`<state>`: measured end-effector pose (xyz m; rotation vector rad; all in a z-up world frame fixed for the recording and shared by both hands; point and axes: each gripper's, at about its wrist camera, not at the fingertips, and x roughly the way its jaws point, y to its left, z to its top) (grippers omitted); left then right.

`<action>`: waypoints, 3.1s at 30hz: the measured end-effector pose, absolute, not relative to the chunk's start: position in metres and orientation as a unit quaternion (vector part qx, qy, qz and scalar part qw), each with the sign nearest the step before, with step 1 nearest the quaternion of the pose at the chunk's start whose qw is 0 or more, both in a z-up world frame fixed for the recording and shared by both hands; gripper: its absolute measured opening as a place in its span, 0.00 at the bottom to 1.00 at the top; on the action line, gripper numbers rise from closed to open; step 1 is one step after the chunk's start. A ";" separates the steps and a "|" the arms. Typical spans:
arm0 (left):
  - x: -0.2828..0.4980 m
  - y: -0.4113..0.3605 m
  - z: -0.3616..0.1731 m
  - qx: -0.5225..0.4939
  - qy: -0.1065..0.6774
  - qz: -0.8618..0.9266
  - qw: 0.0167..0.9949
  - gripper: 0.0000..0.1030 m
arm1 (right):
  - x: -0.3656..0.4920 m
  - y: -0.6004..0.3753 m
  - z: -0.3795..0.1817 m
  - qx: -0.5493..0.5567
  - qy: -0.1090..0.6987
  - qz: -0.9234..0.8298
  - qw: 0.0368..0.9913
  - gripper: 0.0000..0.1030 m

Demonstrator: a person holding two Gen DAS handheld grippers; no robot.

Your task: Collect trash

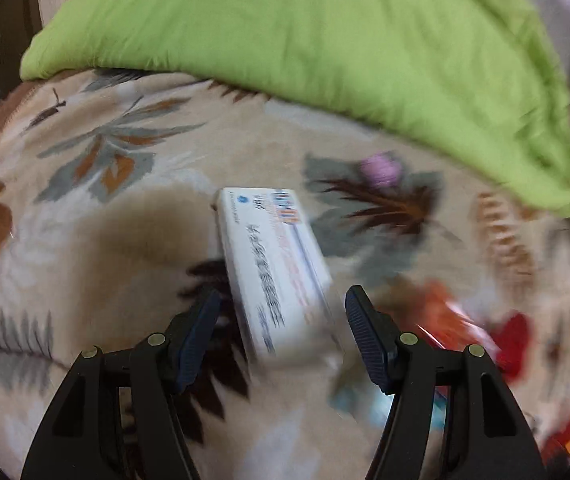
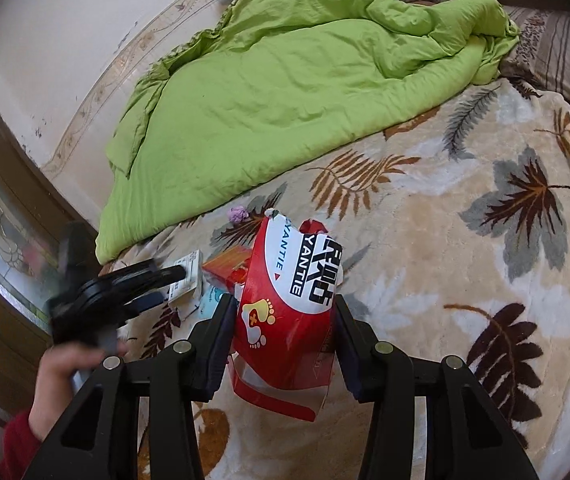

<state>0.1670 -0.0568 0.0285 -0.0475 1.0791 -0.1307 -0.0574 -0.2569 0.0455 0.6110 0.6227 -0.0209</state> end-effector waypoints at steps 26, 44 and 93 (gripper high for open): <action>-0.047 0.006 0.078 -0.030 0.372 -0.168 0.913 0.38 | -0.075 -0.206 0.059 0.163 0.315 0.022 0.935 0.49; -0.115 -0.012 0.063 0.042 0.303 -0.158 0.939 0.38 | -0.151 -0.174 0.060 0.090 0.316 0.037 0.944 0.49; -0.110 -0.019 0.059 0.070 0.300 -0.149 0.940 0.38 | -0.145 -0.185 0.056 0.115 0.324 0.031 0.938 0.50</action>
